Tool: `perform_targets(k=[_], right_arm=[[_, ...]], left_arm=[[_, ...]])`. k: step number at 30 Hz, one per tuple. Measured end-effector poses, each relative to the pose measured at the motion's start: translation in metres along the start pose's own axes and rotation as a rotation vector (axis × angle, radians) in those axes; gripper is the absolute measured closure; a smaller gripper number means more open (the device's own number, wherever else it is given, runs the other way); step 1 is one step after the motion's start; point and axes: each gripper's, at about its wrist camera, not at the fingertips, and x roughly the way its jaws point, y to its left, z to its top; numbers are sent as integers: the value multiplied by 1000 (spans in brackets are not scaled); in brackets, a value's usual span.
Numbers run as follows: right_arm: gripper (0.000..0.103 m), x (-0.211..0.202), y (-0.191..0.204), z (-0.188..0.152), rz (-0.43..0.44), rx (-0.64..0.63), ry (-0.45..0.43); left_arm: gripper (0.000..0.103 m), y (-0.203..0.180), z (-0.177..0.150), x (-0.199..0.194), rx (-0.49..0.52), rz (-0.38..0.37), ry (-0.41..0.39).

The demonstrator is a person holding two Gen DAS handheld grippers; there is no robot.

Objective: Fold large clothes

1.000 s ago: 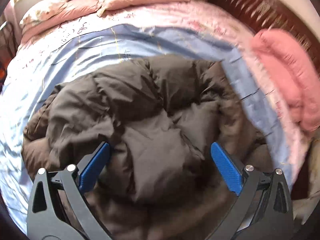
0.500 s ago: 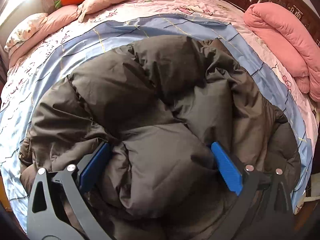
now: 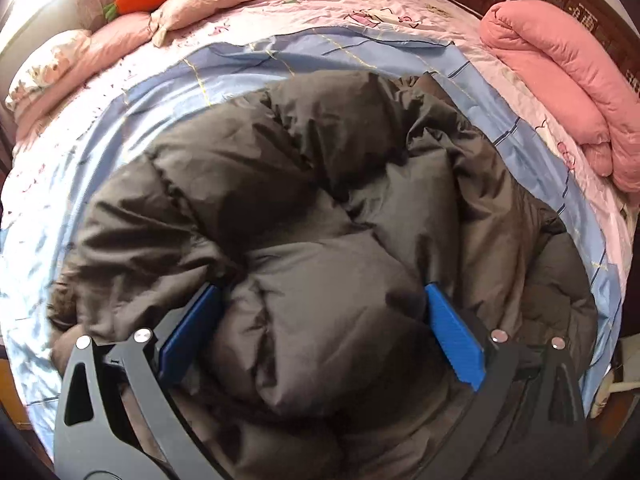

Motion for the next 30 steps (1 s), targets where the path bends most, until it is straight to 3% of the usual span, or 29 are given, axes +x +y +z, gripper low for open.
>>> perform_targets(k=[2,7,10,15,20,22,25,28,30], right_arm=[[90,-13,10,8,42,-24,-9],[90,-35,72,46,92,-193,-61],[90,-27,108,69,108,-240,-47],[90,-19,135,110,104,-322,-32],[91,13,190,147,74,-393,41],[91,33,206,165,63,-395,83],[91,57,233,187,38,-426,122],[91,87,270,204,-8,-468,146],[91,109,293,219,-32,-490,160]], left_arm=[[2,5,0,-6,-7,43,1],[2,20,5,-5,2,57,43],[2,32,12,-5,-15,40,49],[2,60,23,-8,-61,0,13],[2,89,34,36,-71,-47,143],[2,110,42,32,-136,-49,112],[2,155,50,-11,-255,-48,-23],[2,177,46,-66,-243,7,-112],[2,184,31,-107,-250,-6,-148]])
